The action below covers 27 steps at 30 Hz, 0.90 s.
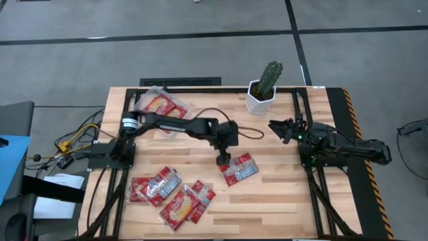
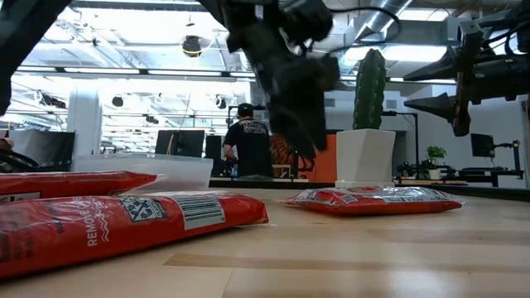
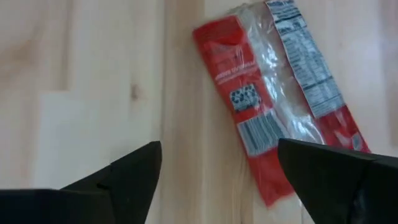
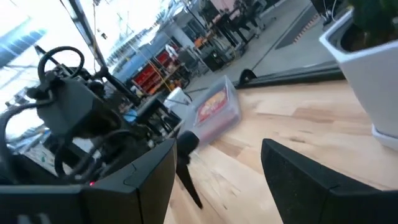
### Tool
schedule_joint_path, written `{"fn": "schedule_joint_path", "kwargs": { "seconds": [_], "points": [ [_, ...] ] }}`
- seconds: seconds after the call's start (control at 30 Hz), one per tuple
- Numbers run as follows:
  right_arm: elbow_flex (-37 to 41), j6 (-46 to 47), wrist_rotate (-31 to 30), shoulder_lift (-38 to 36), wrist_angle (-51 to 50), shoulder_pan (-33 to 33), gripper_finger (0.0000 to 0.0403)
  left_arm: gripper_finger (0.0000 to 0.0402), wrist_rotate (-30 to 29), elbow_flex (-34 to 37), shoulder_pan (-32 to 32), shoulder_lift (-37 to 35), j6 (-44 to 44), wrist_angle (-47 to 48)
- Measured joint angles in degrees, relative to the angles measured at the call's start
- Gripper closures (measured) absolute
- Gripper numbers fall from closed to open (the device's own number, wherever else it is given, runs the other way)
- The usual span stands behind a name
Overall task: Sort popcorn bags into baskets
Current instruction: Put the red popcorn bag into the transparent bin
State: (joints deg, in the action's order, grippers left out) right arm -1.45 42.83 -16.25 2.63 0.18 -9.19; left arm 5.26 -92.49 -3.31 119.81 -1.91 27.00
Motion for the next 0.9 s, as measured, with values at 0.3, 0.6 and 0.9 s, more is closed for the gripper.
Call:
{"fn": "schedule_joint_path", "kwargs": {
  "seconds": [0.3,0.6,0.9],
  "points": [
    [0.0,-0.48,-0.04,1.52,0.02,2.56,0.0143,0.009,0.05,0.0,4.31,7.73,-6.36,-8.71],
    [0.0,-0.85,-0.05,1.55,0.03,3.63,0.0143,0.02,-5.63,-0.36,5.22,9.99,-10.87,-4.43],
    [0.02,-0.83,-0.14,1.49,0.2,3.55,0.0143,0.0386,1.47,-0.33,3.96,9.8,-13.6,-4.08]
  ]
}}
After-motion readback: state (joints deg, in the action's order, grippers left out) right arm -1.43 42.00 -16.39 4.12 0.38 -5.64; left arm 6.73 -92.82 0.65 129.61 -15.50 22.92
